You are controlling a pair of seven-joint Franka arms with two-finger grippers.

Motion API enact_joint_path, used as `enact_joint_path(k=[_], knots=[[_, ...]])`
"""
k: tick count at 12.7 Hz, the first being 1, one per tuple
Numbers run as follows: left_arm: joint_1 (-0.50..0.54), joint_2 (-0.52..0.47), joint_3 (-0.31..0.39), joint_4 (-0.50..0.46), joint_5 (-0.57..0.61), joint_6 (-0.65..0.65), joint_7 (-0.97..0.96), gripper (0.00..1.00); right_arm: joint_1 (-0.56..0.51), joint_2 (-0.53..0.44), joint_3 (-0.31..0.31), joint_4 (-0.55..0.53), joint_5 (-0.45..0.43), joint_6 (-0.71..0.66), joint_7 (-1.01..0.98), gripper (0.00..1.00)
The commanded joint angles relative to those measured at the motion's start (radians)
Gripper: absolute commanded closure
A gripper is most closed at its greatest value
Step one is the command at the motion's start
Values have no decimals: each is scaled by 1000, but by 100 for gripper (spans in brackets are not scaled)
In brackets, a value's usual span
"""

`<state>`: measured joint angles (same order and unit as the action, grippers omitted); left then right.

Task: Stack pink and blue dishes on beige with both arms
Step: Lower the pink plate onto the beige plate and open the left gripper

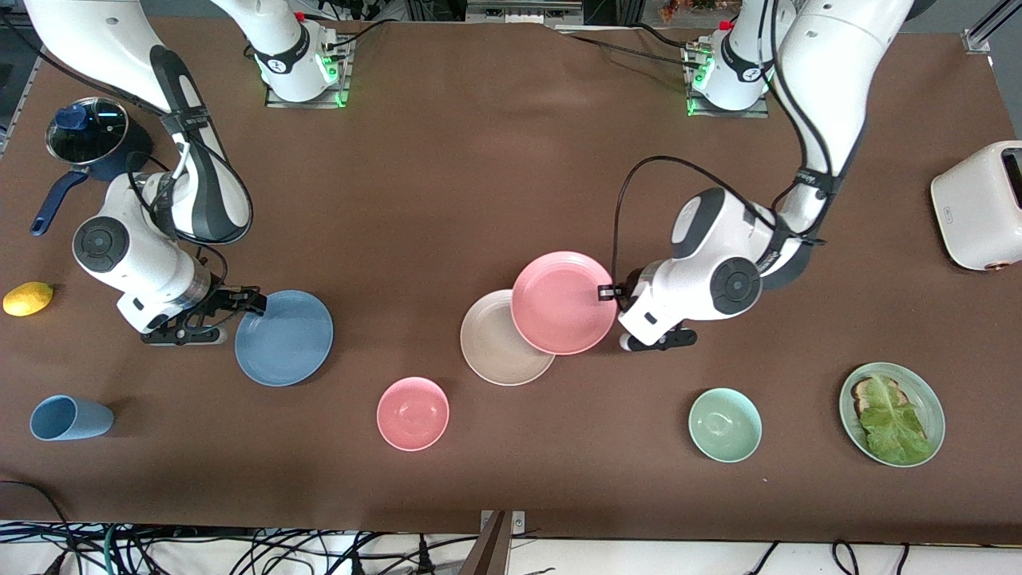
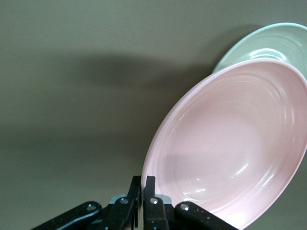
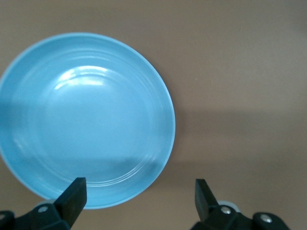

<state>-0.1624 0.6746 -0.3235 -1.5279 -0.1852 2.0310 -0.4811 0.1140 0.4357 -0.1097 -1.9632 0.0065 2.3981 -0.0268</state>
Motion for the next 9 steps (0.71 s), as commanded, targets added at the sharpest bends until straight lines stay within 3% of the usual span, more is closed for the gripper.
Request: enact_joint_path(k=[1, 3, 7, 9], knots=[[-71, 48, 27, 60, -11, 24, -54, 100, -34, 15, 5, -16, 15, 61, -35, 0], [-120, 63, 53, 63, -13, 75, -66, 100, -42, 66, 5, 9, 16, 131, -35, 1], [-169, 118, 63, 77, -13, 210, -143, 100, -63, 127, 8, 55, 18, 138, -36, 2], [-180, 140, 73, 104, -13, 212, -145, 100, -63, 147, 15, 72, 38, 139, -35, 4]])
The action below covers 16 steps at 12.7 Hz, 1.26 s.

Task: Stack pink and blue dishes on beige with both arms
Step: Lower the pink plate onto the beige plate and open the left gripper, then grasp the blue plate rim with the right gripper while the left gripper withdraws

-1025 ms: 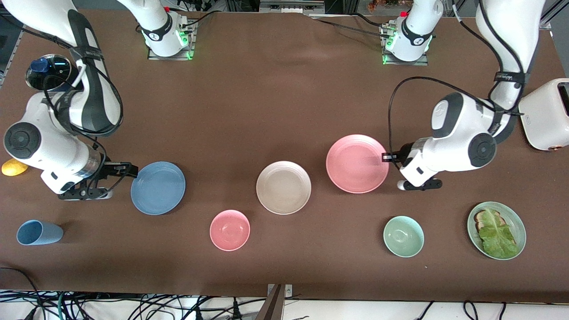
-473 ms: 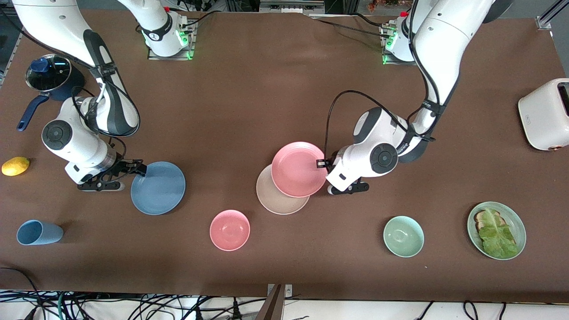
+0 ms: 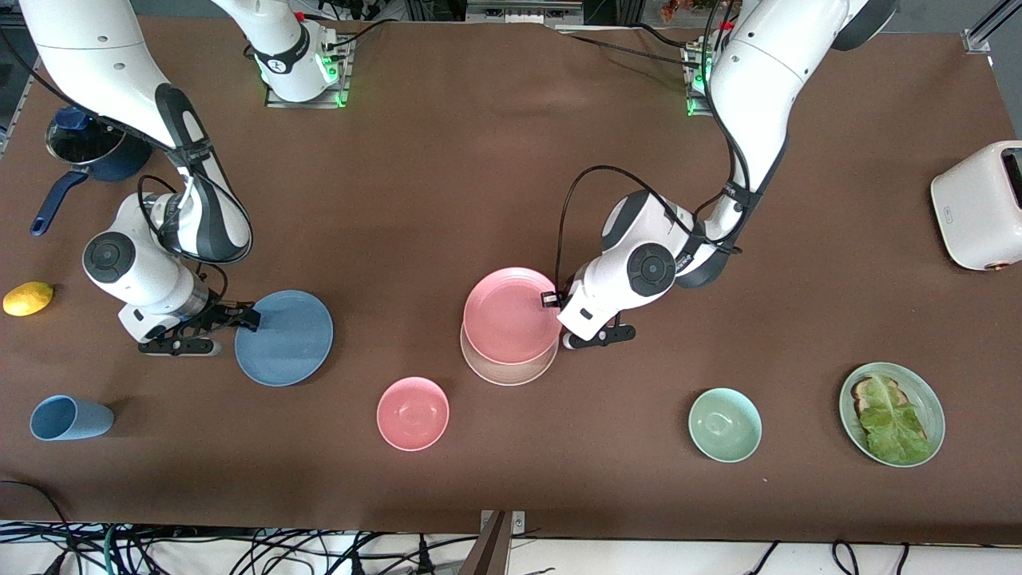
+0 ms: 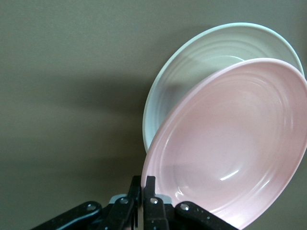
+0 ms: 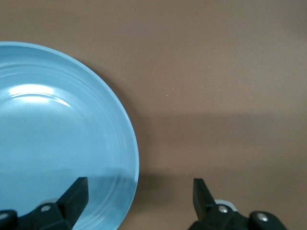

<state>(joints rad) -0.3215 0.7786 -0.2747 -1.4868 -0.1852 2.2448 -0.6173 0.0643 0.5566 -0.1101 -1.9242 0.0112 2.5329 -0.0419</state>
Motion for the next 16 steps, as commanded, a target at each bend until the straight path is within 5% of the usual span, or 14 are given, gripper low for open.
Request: enact_joint_path(k=[1, 2, 4, 7, 13, 16], knots=[[-18, 36, 26, 63, -13, -2, -7, 67, -14, 40, 20, 50, 64, 3, -21, 6], [-14, 36, 29, 65, -13, -2, -7, 24, -12, 43, 20, 53, 67, 1, -22, 13], [-24, 25, 51, 66, -8, -4, -9, 0, -12, 43, 23, 53, 69, 0, -22, 26], [-44, -2, 75, 66, 102, -11, -71, 0, -12, 45, 24, 51, 70, 0, -29, 46], [-19, -58, 109, 57, 110, -80, -79, 0, -8, 45, 26, 44, 72, -8, -26, 98], [27, -96, 108, 54, 112, -149, -62, 0, -3, 14, 46, 94, 72, -116, -23, 100]])
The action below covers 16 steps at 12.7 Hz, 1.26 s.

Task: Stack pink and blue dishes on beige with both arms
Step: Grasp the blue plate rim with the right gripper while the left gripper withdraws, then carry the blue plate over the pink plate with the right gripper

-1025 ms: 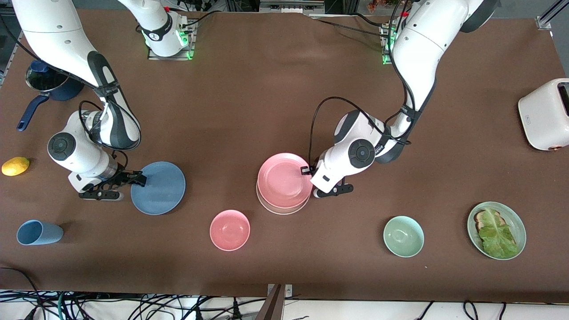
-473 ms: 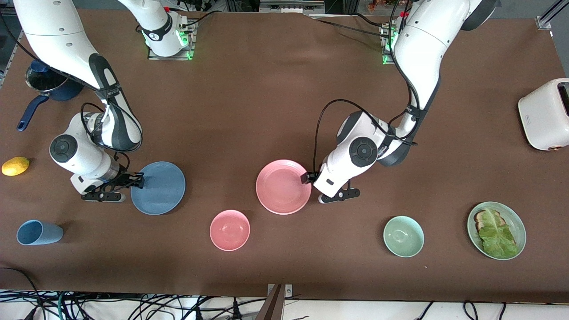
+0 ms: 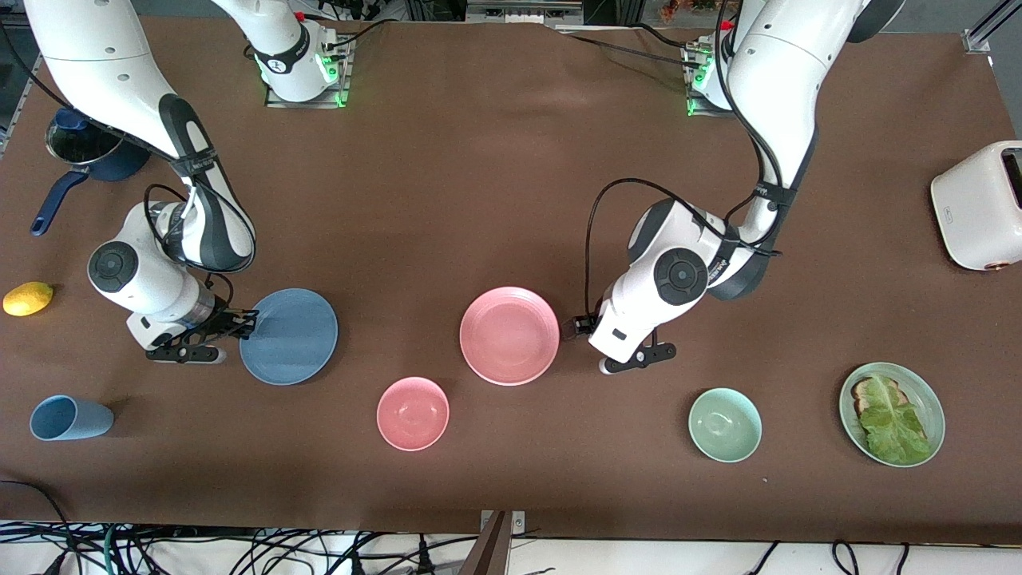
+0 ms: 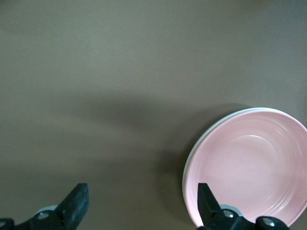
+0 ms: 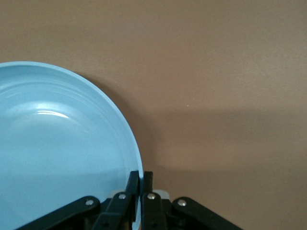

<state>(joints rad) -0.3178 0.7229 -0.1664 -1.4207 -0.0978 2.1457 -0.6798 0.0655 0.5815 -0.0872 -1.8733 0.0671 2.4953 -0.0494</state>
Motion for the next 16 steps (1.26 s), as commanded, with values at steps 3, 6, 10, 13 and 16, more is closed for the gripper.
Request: enact_joint_path(k=[3, 6, 10, 13, 16], knots=[[92, -68, -4, -17, 26, -136, 135, 0, -3, -14, 34, 268, 4, -344, -29, 100], [155, -106, -4, -20, 27, -225, 221, 0, 34, 8, 37, 451, 2, -525, -23, 100], [250, -149, -1, -47, 29, -311, 368, 0, 112, -11, 40, 502, 13, -616, 61, 100], [325, -178, 1, -53, 29, -378, 471, 0, 206, -3, 41, 513, 48, -612, 251, 100], [405, -207, 1, -53, 32, -455, 563, 0, 309, 29, 41, 513, 49, -557, 451, 100]])
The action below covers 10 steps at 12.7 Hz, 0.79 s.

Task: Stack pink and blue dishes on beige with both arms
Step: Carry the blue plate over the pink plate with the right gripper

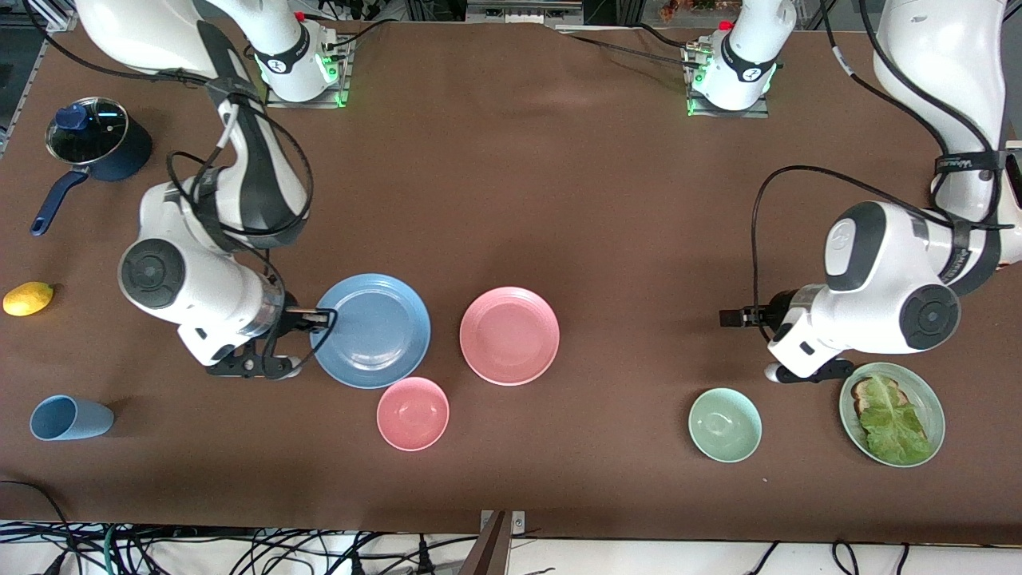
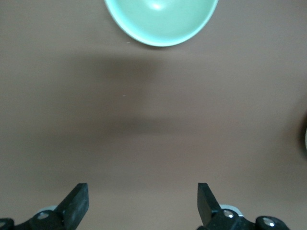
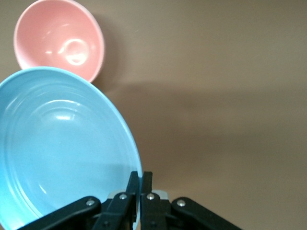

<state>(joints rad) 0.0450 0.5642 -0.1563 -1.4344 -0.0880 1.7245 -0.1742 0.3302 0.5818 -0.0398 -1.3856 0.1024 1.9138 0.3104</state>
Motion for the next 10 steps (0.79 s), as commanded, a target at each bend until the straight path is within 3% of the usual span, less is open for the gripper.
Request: enact_joint_path(k=[1, 4, 6, 10], knots=[[56, -62, -11, -40, 54, -51, 86, 0, 84, 42, -6, 25, 14, 51, 154, 100], [95, -136, 1, -76, 96, -75, 203, 0, 185, 81, -6, 25, 14, 121, 333, 100], [78, -241, 50, -141, 97, -75, 214, 0, 243, 116, -8, 25, 11, 203, 413, 100], [10, -410, 104, -204, 97, -77, 208, 0, 285, 161, -8, 22, 14, 218, 489, 100]])
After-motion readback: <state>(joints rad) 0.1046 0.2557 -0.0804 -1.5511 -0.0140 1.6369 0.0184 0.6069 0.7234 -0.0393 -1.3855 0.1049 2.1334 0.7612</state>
